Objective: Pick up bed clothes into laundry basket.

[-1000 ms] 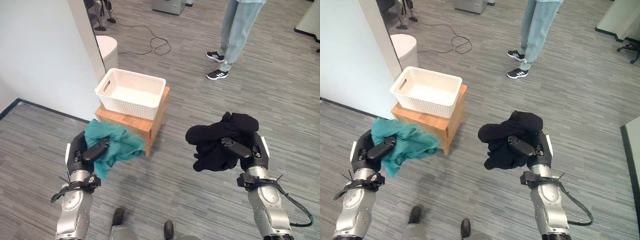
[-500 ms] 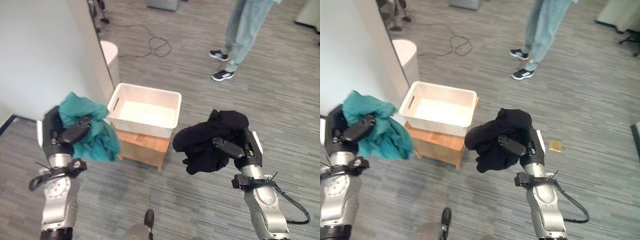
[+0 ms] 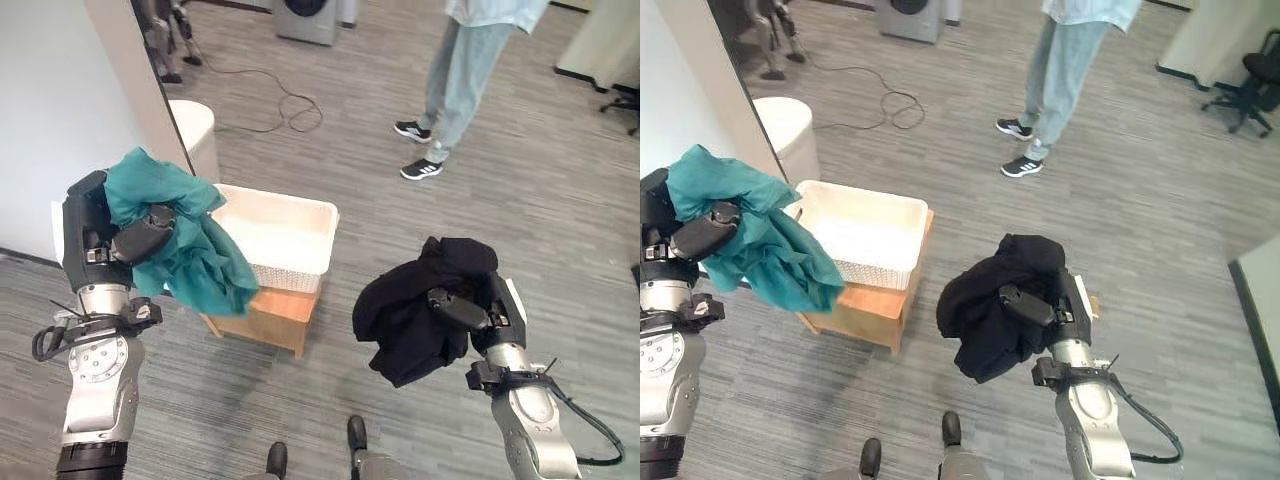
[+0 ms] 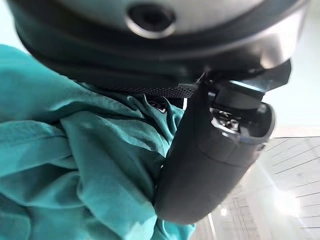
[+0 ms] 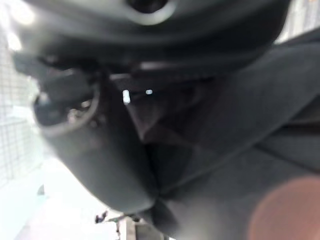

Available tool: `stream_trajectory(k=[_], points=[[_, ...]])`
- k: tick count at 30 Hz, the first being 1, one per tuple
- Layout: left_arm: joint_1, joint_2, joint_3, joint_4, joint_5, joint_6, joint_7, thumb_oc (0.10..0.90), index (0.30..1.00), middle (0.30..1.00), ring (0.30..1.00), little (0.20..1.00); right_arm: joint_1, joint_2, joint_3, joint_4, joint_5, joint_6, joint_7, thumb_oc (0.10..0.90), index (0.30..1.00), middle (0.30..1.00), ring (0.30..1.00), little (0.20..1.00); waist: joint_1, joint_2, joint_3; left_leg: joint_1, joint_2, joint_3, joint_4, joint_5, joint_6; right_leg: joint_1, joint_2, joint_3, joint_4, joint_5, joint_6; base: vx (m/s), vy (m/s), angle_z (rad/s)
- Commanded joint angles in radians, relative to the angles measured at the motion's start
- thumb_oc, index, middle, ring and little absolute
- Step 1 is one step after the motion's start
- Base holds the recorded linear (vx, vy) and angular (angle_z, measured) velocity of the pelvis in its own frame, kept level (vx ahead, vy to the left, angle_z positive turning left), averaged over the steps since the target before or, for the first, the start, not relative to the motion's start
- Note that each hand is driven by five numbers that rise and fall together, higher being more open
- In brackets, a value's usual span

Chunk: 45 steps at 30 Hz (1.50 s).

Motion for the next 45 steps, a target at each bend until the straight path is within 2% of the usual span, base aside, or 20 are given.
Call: stream_trajectory(k=[1, 3, 4, 5, 6, 7, 8, 9, 11, 14, 15, 20, 24, 28, 39, 45], points=[[-0.289, 0.474, 0.117, -0.049, 0.129, -0.125, 0.078, 0.4, 0.3, 0.3, 0.3, 0.3, -0.085, -0.086, -0.059, -0.112, 0.1, -0.115, 0.06, 0.4, 0.3, 0.3, 0.3, 0.3, -0.014, 0.045, -0.154, 0.043, 0.05, -0.006, -0.031, -0.049, -0.039, 0.084, 0.011, -0.017, -0.01, -0.147, 0.043, 0.41, -0.268, 0.0], [-0.449, 0.67, 0.009, 0.07, 0.087, -0.119, 0.077, 0.4, 0.3, 0.3, 0.3, 0.3, -0.075, -0.094, -0.056, -0.12, 0.121, -0.115, 0.067, 0.4, 0.3, 0.3, 0.3, 0.3, -0.031, 0.059, -0.168, 0.046, 0.063, -0.008, -0.043, -0.039, -0.05, 0.098, 0.019, -0.021, -0.027, -0.149, 0.045, 0.22, -0.133, 0.03], [-0.511, 0.724, -0.046, 0.114, 0.046, -0.119, 0.068, 0.4, 0.3, 0.3, 0.3, 0.3, -0.064, -0.097, -0.049, -0.129, 0.128, -0.116, 0.07, 0.4, 0.3, 0.3, 0.3, 0.3, -0.04, 0.068, -0.168, 0.044, 0.066, -0.009, -0.045, -0.029, -0.055, 0.099, 0.021, -0.02, -0.029, -0.146, 0.046, 0.08, -0.067, 0.09], [-0.643, 0.777, -0.176, 0.203, -0.016, -0.117, 0.048, 0.4, 0.3, 0.3, 0.3, 0.3, -0.057, -0.098, -0.046, -0.136, 0.139, -0.118, 0.072, 0.4, 0.3, 0.3, 0.3, 0.3, -0.046, 0.073, -0.168, 0.045, 0.071, -0.013, -0.046, -0.031, -0.058, 0.104, 0.027, -0.023, -0.033, -0.15, 0.048, 0.06, -0.056, 0.19], [-0.726, 0.815, -0.259, 0.258, -0.044, -0.112, 0.033, 0.4, 0.3, 0.3, 0.3, 0.3, -0.051, -0.102, -0.037, -0.142, 0.145, -0.118, 0.071, 0.4, 0.3, 0.3, 0.3, 0.3, -0.055, 0.08, -0.168, 0.045, 0.073, -0.014, -0.047, -0.027, -0.06, 0.105, 0.029, -0.022, -0.038, -0.147, 0.05, 0.06, -0.05, 0.17], [-0.806, 0.837, -0.342, 0.302, -0.073, -0.108, 0.021, 0.4, 0.3, 0.3, 0.3, 0.3, -0.044, -0.106, -0.033, -0.146, 0.147, -0.117, 0.072, 0.4, 0.3, 0.3, 0.3, 0.3, -0.06, 0.085, -0.167, 0.042, 0.074, -0.015, -0.047, -0.025, -0.063, 0.106, 0.031, -0.023, -0.043, -0.146, 0.052, 0.05, -0.048, 0.1], [-0.97, 0.857, -0.516, 0.402, -0.143, -0.098, -0.023, 0.4, 0.3, 0.3, 0.3, 0.3, -0.028, -0.111, -0.029, -0.144, 0.167, -0.117, 0.074, 0.4, 0.3, 0.3, 0.3, 0.3, -0.075, 0.096, -0.167, 0.037, 0.079, -0.01, -0.047, -0.02, -0.068, 0.105, 0.034, -0.025, -0.048, -0.146, 0.055, 0.04, -0.038, 0.04], [-1.044, 0.855, -0.593, 0.44, -0.161, -0.094, -0.038, 0.4, 0.3, 0.3, 0.3, 0.3, -0.019, -0.105, -0.029, -0.142, 0.175, -0.119, 0.073, 0.4, 0.3, 0.3, 0.3, 0.3, -0.079, 0.096, -0.166, 0.035, 0.08, -0.009, -0.047, -0.018, -0.069, 0.104, 0.035, -0.023, -0.05, -0.146, 0.056, 0.03, -0.035, -0.01], [-1.137, 0.843, -0.7, 0.516, -0.197, -0.084, -0.069, 0.4, 0.3, 0.3, 0.3, 0.3, -0.014, -0.105, -0.024, -0.14, 0.187, -0.12, 0.074, 0.4, 0.3, 0.3, 0.3, 0.3, -0.089, 0.098, -0.161, 0.028, 0.079, -0.005, -0.047, -0.016, -0.072, 0.1, 0.037, -0.021, -0.054, -0.143, 0.06, 0.0, -0.012, -0.05], [-1.195, 0.82, -0.77, 0.578, -0.237, -0.075, -0.1, 0.4, 0.3, 0.3, 0.3, 0.3, -0.004, -0.098, -0.023, -0.135, 0.199, -0.119, 0.073, 0.4, 0.3, 0.3, 0.3, 0.3, -0.099, 0.096, -0.158, 0.024, 0.08, 0.004, -0.047, -0.014, -0.075, 0.097, 0.037, -0.017, -0.058, -0.141, 0.064, 0.0, -0.002, -0.11], [-1.242, 0.807, -0.827, 0.637, -0.233, -0.06, -0.121, 0.4, 0.3, 0.3, 0.3, 0.3, 0.001, -0.101, -0.02, -0.128, 0.205, -0.121, 0.072, 0.4, 0.3, 0.3, 0.3, 0.3, -0.111, 0.101, -0.153, 0.02, 0.08, 0.015, -0.047, -0.012, -0.077, 0.092, 0.039, -0.012, -0.063, -0.138, 0.067, 0.02, 0.007, -0.13], [-1.287, 0.771, -0.861, 0.726, -0.234, -0.05, -0.123, 0.4, 0.3, 0.3, 0.3, 0.3, 0.002, -0.094, -0.022, -0.118, 0.204, -0.126, 0.064, 0.4, 0.3, 0.3, 0.3, 0.3, -0.125, 0.101, -0.14, 0.012, 0.079, 0.032, -0.047, -0.022, -0.077, 0.081, 0.039, -0.002, -0.063, -0.144, 0.073, 0.0, 0.013, -0.17], [-1.299, 0.72, -0.854, 0.857, -0.214, -0.026, -0.115, 0.4, 0.3, 0.3, 0.3, 0.3, 0.009, -0.094, -0.033, -0.108, 0.19, -0.129, 0.047, 0.4, 0.3, 0.3, 0.3, 0.3, -0.144, 0.108, -0.125, 0.006, 0.076, 0.048, -0.047, -0.024, -0.076, 0.071, 0.04, 0.009, -0.063, -0.145, 0.075, 0.01, 0.017, -0.08], [-1.307, 0.678, -0.843, 0.921, -0.217, -0.019, -0.118, 0.4, 0.3, 0.3, 0.3, 0.3, -0.001, -0.096, -0.033, -0.109, 0.185, -0.134, 0.037, 0.4, 0.3, 0.3, 0.3, 0.3, -0.162, 0.109, -0.107, -0.001, 0.076, 0.056, -0.047, -0.024, -0.076, 0.06, 0.041, 0.017, -0.063, -0.143, 0.075, -0.01, 0.016, -0.11], [-1.248, 0.644, -0.814, 0.913, -0.196, -0.019, -0.129, 0.4, 0.3, 0.3, 0.3, 0.3, -0.017, -0.105, -0.001, -0.105, 0.169, -0.132, 0.036, 0.4, 0.3, 0.3, 0.3, 0.3, -0.171, 0.108, -0.076, -0.025, 0.074, 0.068, -0.047, -0.021, -0.074, 0.03, 0.044, 0.036, -0.063, -0.136, 0.075, 0.0, 0.003, -0.01], [-1.186, 0.602, -0.773, 0.932, -0.162, -0.005, -0.124, 0.4, 0.3, 0.3, 0.3, 0.3, -0.023, -0.108, -0.003, -0.101, 0.162, -0.131, 0.029, 0.4, 0.3, 0.3, 0.3, 0.3, -0.172, 0.096, -0.055, -0.033, 0.076, 0.071, -0.047, -0.02, -0.075, 0.023, 0.048, 0.036, -0.063, -0.137, 0.071, 0.0, 0.0, 0.0]])
